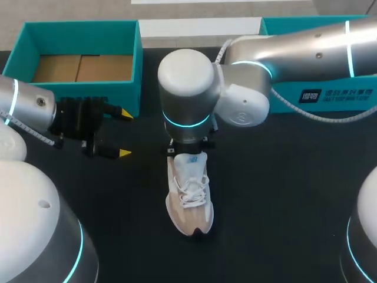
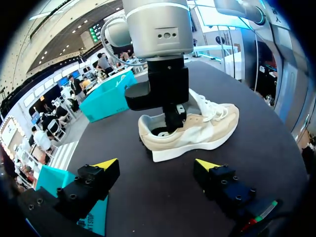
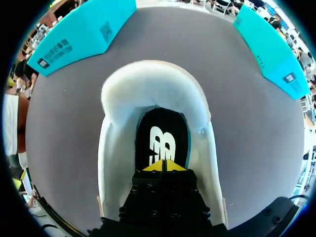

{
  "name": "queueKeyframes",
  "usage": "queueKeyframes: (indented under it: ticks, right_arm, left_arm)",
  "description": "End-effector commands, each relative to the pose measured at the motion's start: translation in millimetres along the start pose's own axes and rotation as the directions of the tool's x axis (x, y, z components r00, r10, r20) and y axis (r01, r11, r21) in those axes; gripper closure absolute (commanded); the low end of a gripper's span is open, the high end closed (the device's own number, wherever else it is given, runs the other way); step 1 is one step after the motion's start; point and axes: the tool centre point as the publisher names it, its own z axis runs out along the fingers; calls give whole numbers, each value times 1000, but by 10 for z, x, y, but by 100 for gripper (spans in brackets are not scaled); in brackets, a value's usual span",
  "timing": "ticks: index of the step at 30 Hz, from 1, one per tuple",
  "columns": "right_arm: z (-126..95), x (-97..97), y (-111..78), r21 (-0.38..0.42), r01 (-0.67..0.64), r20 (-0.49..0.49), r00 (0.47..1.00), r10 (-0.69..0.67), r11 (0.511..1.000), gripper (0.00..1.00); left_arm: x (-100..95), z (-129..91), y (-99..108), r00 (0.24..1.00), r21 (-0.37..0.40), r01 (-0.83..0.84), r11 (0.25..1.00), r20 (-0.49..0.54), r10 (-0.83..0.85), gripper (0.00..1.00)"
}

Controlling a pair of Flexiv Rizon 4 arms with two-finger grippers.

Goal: Take the shoe out of the shoebox, open the shoe tongue, remove and reinsert the insole, then place the shoe into the shoebox

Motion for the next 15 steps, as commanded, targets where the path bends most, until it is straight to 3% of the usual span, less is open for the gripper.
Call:
queueKeyframes:
  ticks: [1,7,15]
  right_arm:
    - [-49,25,48,-53,-12,11,1000,12,999,100]
    - [-219,18,254,-158,-10,42,999,17,987,100]
    - [-5,-2,431,-201,20,80,997,-4,979,100]
  left_arm:
    - [7,-2,-8,1000,-4,0,1000,-1,0,0]
    - [7,-2,-8,1000,-4,0,1000,-1,0,0]
    - [7,-2,-8,1000,-4,0,1000,-1,0,0]
